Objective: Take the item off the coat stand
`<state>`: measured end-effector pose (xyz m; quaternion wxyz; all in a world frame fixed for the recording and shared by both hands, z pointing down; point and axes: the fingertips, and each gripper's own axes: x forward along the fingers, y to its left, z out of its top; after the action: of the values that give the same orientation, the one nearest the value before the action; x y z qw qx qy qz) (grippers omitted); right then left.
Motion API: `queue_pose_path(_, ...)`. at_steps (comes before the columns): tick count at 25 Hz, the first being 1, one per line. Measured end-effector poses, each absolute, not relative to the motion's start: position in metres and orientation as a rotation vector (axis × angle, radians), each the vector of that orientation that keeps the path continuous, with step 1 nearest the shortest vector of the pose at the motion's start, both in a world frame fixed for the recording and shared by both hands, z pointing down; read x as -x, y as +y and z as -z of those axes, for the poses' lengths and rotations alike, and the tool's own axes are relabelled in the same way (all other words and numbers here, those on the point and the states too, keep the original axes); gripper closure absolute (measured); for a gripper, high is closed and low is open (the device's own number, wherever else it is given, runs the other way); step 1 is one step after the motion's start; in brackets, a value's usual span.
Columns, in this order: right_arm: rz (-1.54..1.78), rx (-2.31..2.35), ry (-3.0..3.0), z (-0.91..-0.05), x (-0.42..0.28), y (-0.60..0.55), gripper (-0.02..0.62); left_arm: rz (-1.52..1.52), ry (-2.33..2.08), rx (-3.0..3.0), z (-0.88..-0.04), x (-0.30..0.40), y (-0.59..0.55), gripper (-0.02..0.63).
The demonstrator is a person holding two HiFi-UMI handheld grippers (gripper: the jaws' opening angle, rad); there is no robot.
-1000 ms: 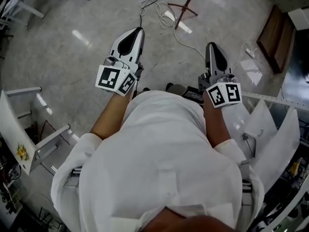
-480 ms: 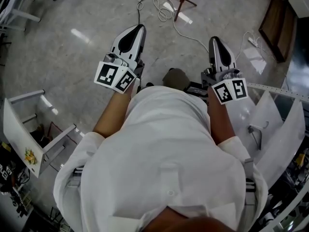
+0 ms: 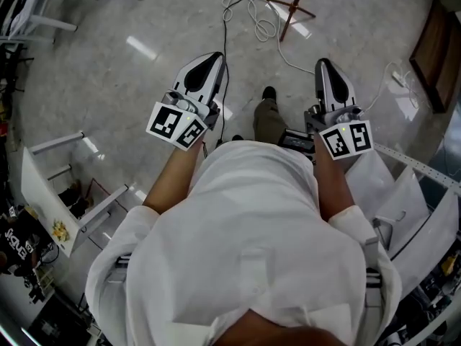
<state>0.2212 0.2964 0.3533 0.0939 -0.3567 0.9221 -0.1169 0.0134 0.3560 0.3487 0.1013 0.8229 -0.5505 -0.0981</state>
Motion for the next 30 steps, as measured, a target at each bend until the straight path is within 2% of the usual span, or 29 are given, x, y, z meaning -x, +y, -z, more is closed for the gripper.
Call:
queue_pose_path(11, 0.309, 0.901, 2.741, -0.325, -0.210, 0.111, 0.569, 0.189, -1.658, -2.406, -0.331, -0.005, 0.177, 0.594)
queue_pose_path(21, 0.350, 0.803, 2.764, -0.341, -0.193, 0.026, 0.569, 0.191, -1.520, -2.508, -0.332, -0.021, 0.080, 0.594)
queue_pose_path(30, 0.375, 0.971, 2.792, -0.369, -0.146, -0.062, 0.569, 0.256, -1.304, -2.544, -0.363, 0.035, -0.027, 0.594)
